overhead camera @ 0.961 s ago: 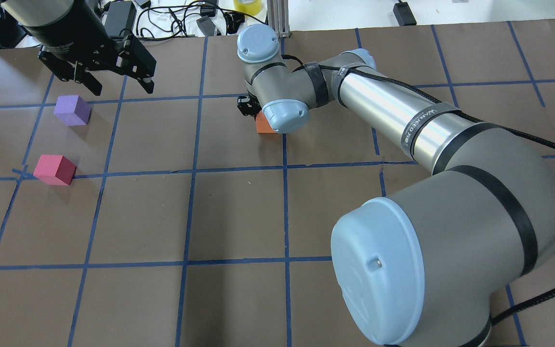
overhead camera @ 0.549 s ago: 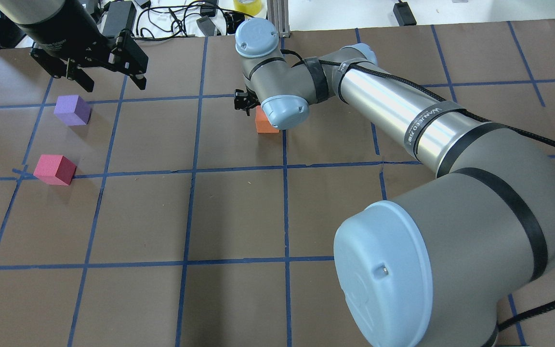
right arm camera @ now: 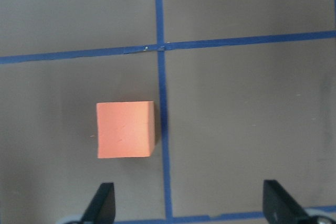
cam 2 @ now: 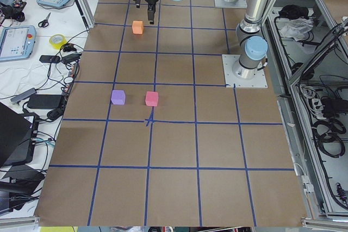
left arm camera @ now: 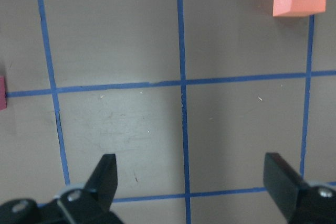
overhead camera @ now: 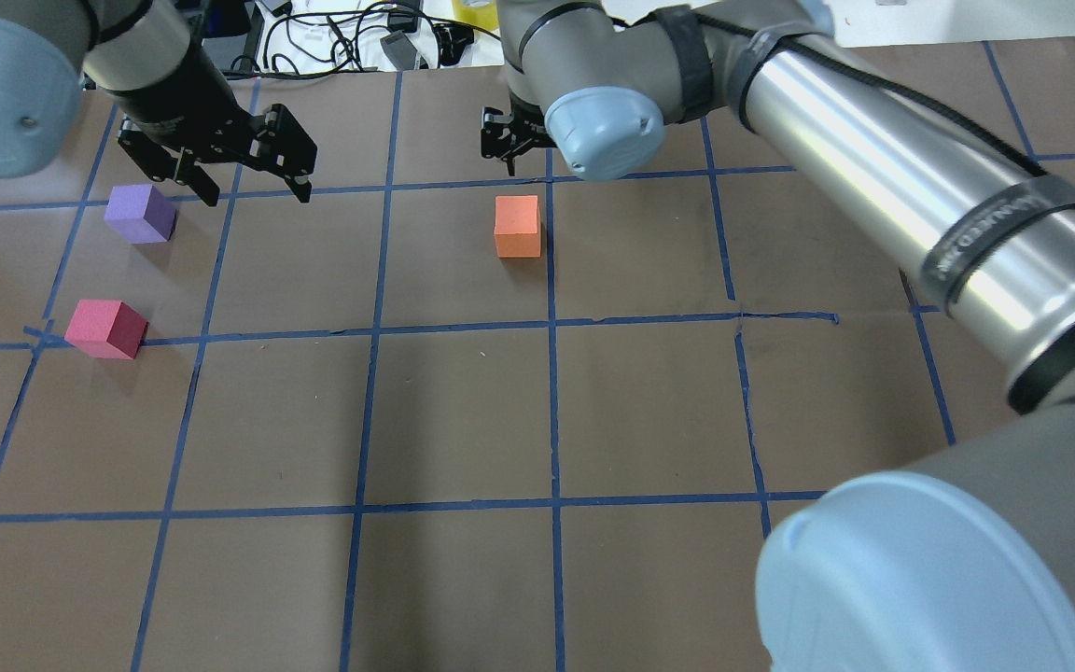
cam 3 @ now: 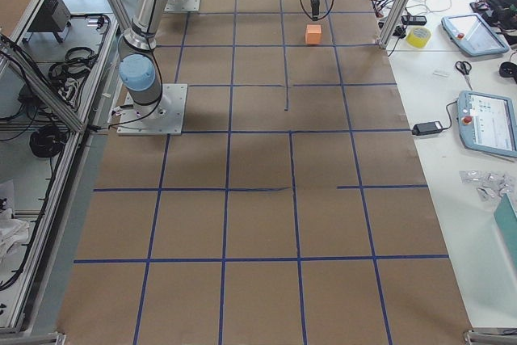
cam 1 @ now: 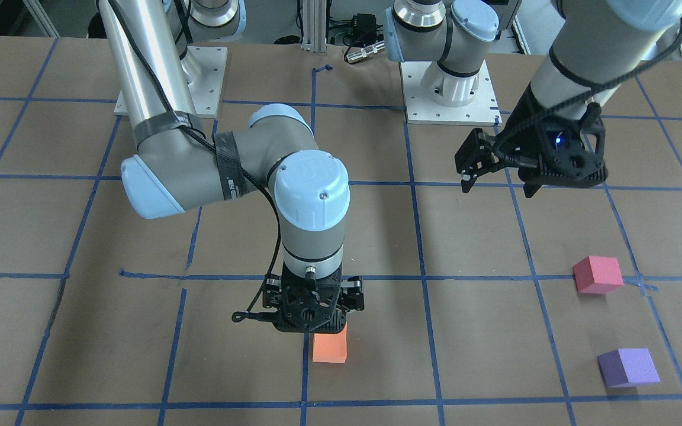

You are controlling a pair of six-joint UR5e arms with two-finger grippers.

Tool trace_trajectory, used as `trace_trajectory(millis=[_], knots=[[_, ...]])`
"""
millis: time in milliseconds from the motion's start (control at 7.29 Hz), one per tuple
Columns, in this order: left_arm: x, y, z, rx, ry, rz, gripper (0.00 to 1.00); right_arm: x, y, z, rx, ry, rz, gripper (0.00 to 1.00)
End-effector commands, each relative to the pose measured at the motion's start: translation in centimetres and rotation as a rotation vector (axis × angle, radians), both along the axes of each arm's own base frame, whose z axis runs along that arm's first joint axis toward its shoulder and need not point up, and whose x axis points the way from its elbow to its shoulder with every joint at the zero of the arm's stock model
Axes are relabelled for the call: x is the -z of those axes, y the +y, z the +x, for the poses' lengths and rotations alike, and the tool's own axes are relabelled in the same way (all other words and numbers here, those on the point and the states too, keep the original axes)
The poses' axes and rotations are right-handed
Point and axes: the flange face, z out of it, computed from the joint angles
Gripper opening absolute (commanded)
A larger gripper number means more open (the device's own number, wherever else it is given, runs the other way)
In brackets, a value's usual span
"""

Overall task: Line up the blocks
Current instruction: 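Release the orange cube and raise the right gripper while the left gripper reaches toward it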

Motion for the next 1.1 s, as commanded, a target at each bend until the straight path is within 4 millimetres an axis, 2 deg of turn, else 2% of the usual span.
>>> trace_trajectory(millis=[0, 137, 412, 549, 686, 824, 961], knots=[[5.4, -2.3, -3.5, -0.042, 0.006, -0.036, 1.00, -8.7, 3.1, -8.5, -0.084, 0.034, 0.044, 1.00], [8.0, -2.6, -7.2, -0.133, 0.028, 0.005, 1.00, -10.2, 4.6, -11.7, -0.082, 0.043, 0.060, 1.00], [13.9, -5.6, -12.6, -0.112, 0.068, -0.045, 1.00, -9.7, 8.3, -14.0, -0.143, 0.065, 0.096, 1.00], [14.3, -7.5, -15.0, -0.094, 0.086, -0.093, 1.00, -8.5, 8.2, -15.9, -0.129, 0.065, 0.109, 1.00], [16.1, -8.2, -17.9, -0.085, 0.086, -0.079, 1.00, -8.3, 7.7, -17.9, -0.151, 0.068, 0.114, 1.00], [19.0, -8.8, -18.7, -0.073, 0.081, -0.065, 1.00, -8.4, 7.4, -19.0, -0.182, 0.066, 0.112, 1.00], [21.2, -9.6, -18.9, -0.073, 0.087, -0.086, 1.00, -8.7, 7.3, -18.8, -0.176, 0.061, 0.092, 1.00]])
